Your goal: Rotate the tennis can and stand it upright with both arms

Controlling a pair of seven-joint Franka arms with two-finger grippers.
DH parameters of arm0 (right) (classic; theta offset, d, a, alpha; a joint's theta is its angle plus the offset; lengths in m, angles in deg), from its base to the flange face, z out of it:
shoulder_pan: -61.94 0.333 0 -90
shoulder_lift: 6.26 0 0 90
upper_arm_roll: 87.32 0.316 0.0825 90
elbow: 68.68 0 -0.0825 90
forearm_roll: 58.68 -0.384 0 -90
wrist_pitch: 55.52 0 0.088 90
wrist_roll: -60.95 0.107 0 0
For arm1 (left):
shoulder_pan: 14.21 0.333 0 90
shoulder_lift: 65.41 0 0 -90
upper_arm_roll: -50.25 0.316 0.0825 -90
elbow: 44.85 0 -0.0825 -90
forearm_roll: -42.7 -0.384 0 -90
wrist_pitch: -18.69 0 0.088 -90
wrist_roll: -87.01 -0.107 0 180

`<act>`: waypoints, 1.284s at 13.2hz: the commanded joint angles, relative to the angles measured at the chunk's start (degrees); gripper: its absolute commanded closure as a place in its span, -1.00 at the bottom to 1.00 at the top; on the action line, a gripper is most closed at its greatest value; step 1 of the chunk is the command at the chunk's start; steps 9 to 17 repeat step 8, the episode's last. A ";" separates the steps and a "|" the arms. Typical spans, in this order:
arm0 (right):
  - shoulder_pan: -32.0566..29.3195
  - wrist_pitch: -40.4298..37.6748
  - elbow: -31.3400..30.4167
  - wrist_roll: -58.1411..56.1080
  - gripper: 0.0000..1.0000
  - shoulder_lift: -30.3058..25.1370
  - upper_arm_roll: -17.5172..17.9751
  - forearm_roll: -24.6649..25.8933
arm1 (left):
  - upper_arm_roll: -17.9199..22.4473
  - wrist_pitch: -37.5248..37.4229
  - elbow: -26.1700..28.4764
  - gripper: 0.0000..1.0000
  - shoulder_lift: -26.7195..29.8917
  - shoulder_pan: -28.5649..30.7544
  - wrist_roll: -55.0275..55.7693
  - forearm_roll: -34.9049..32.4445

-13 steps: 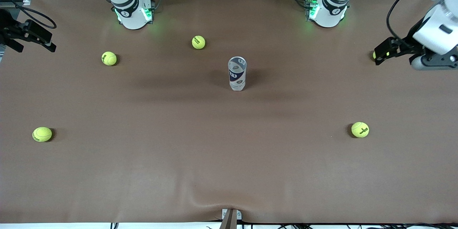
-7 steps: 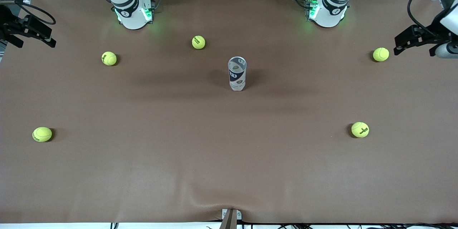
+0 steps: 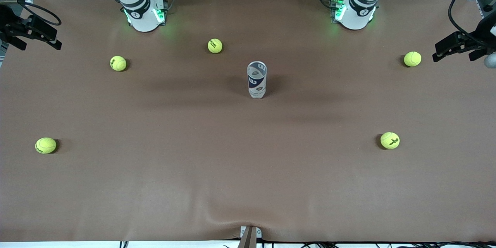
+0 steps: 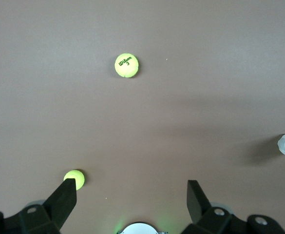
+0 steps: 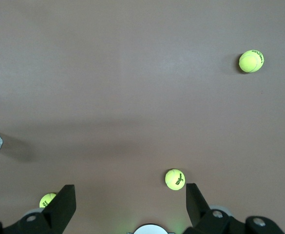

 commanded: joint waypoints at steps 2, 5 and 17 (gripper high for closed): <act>0.32 -0.14 -1.33 -0.61 -1.00 -1.47 -0.32 -0.14 | -0.04 -0.03 0.84 -1.00 1.06 -0.01 0.77 0.60; 0.32 -0.14 -1.33 -0.61 -1.00 -1.47 -0.32 -0.14 | -0.04 -0.03 0.76 -1.00 1.06 -0.10 0.60 0.60; 0.32 -0.14 -1.33 -0.61 -1.00 -1.38 -0.23 -0.14 | -0.04 -0.03 0.67 -1.00 0.98 -0.19 0.59 0.60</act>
